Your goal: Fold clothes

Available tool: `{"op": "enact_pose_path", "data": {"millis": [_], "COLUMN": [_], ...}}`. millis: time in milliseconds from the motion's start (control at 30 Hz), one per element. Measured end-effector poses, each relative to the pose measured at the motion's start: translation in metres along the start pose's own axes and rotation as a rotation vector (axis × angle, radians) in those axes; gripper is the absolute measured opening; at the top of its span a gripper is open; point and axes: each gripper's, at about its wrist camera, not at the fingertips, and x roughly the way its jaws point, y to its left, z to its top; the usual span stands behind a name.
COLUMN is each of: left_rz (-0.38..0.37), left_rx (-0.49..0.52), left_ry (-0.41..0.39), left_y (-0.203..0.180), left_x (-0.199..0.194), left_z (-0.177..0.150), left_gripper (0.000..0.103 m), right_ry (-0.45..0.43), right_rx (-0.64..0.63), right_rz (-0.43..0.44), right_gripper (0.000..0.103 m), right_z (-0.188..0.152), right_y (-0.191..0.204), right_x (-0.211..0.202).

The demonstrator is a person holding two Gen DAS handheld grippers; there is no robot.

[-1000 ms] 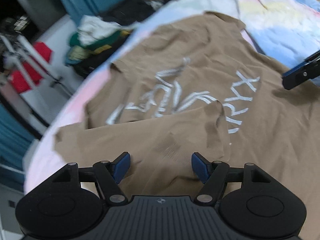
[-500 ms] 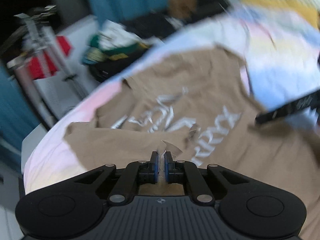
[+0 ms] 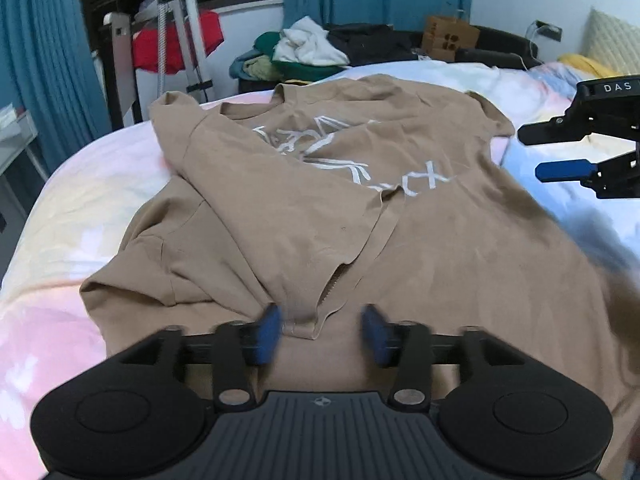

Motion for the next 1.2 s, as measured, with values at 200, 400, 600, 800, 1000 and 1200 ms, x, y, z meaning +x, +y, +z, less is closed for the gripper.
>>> {"op": "enact_pose_path", "data": {"millis": [200,400,600,800,1000,1200], "left_rz": [-0.016,0.032,-0.005,0.030,0.055,-0.024], "left_rx": [-0.187,-0.254,-0.333,-0.321,-0.327,-0.384], "left_ry": [-0.056,-0.103,-0.203,-0.204,-0.091,-0.027], "left_y": [0.017,0.037,0.069,0.113,0.157,0.183], "left_x": [-0.021,-0.017,-0.009,0.030,0.112,0.141], "left_z": [0.000,0.007,0.018,0.074,0.128,0.151], "left_gripper": [0.078,0.081,0.081,0.079,0.075,0.017], "right_ry": [-0.018,-0.039,-0.109,-0.154,-0.212,-0.210], "right_rx": [0.217,0.381,0.317,0.240,0.251,0.243], "right_rz": [-0.008,-0.081,-0.078,-0.158,-0.184,-0.180], "right_gripper": [0.052,0.069,0.068,0.069,0.067,0.068], "right_z": [0.050,0.085,0.093,0.086,0.075,0.080], "right_y": [-0.029,-0.077,-0.078,-0.052,-0.059,-0.057], "right_x": [0.030,0.098,0.118,0.109,0.107,0.102]}}
